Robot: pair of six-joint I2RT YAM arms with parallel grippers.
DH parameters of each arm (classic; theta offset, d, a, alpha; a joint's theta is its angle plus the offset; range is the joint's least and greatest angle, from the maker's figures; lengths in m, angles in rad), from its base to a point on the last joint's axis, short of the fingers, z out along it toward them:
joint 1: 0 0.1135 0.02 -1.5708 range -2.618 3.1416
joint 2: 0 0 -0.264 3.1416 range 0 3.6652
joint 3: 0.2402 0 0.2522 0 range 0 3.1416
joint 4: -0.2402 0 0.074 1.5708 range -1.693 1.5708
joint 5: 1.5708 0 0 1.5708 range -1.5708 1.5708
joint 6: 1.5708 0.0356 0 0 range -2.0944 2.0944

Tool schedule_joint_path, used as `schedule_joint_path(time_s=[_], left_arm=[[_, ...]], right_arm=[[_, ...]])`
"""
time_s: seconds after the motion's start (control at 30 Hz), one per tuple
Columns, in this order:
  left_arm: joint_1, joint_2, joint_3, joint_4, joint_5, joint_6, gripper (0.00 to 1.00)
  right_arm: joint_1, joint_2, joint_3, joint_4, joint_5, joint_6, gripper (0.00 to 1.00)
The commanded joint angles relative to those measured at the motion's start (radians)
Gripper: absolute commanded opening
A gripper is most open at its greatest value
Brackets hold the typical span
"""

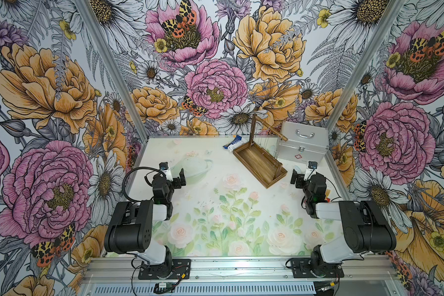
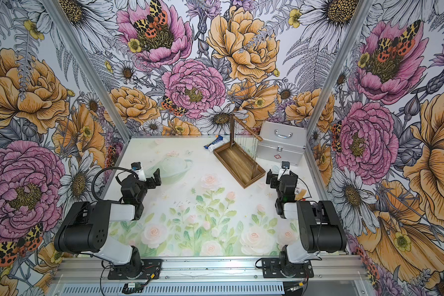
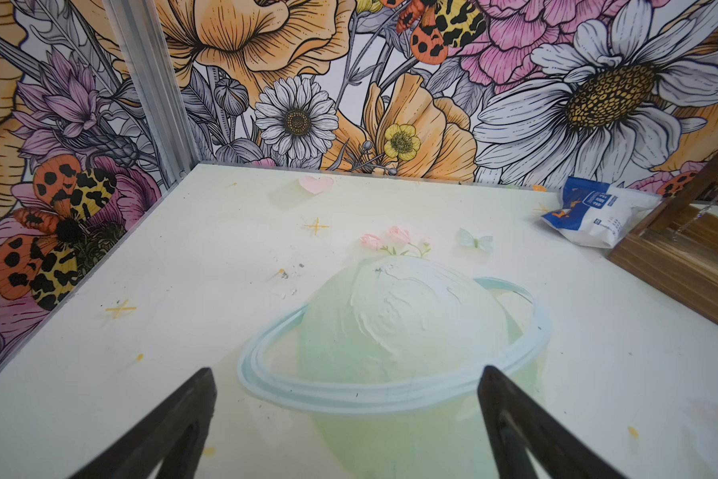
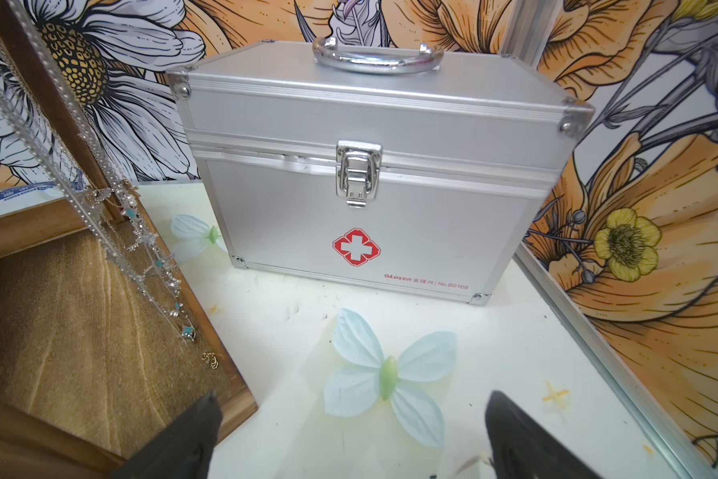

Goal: Take the necklace off the jewelry display stand
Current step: Adjust the stand at the center of the board.

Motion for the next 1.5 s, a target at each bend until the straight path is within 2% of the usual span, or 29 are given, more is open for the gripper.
schedule_joint_path(time_s=[0.0, 0.37, 0.47, 0.6, 0.7, 0.77, 0.87, 1.0, 1.07, 1.13, 1.27, 1.4, 1.47], left_arm=[[0.003, 0.004, 0.010, 0.007, 0.012, 0.001, 0.99], [0.006, 0.001, 0.006, 0.012, 0.020, -0.003, 0.99], [0.010, -0.052, 0.017, -0.053, 0.006, -0.012, 0.99], [-0.025, -0.236, 0.056, -0.270, -0.099, -0.003, 0.99], [-0.072, -0.383, 0.062, -0.296, -0.161, -0.027, 0.99], [-0.114, -0.463, 0.070, -0.306, -0.238, -0.063, 0.99], [-0.159, -0.559, 0.091, -0.331, -0.294, -0.125, 0.99], [-0.160, -0.638, 0.113, -0.372, -0.260, -0.290, 0.99], [-0.134, -0.656, 0.132, -0.395, -0.179, -0.398, 0.99], [-0.124, -0.655, 0.137, -0.390, -0.164, -0.560, 0.99], [-0.117, -0.577, 0.139, -0.326, -0.090, -0.657, 0.99], [-0.073, -0.474, 0.223, -0.437, 0.009, -0.745, 0.99], [-0.083, -0.463, 0.242, -0.477, 0.006, -0.745, 0.99]], right_arm=[[0.008, 0.004, 0.003, 0.013, 0.008, 0.003, 1.00], [0.012, -0.019, -0.012, 0.027, 0.036, 0.010, 1.00], [0.015, -0.152, -0.053, -0.023, 0.091, 0.027, 1.00], [0.015, -0.366, -0.069, -0.202, 0.113, 0.073, 1.00], [0.020, -0.521, -0.074, -0.349, 0.120, 0.111, 1.00], [0.023, -0.620, -0.052, -0.500, 0.181, 0.241, 1.00], [0.020, -0.721, -0.014, -0.658, 0.140, 0.283, 1.00], [0.014, -0.850, -0.053, -0.693, 0.097, 0.402, 1.00], [0.010, -0.929, -0.092, -0.691, 0.126, 0.486, 1.00], [0.005, -0.985, -0.102, -0.719, 0.180, 0.524, 1.00], [-0.006, -0.992, -0.044, -0.833, 0.221, 0.535, 1.00], [-0.009, -0.935, -0.022, -0.862, 0.248, 0.541, 1.00], [-0.013, -0.891, 0.020, -0.937, 0.292, 0.552, 1.00]])
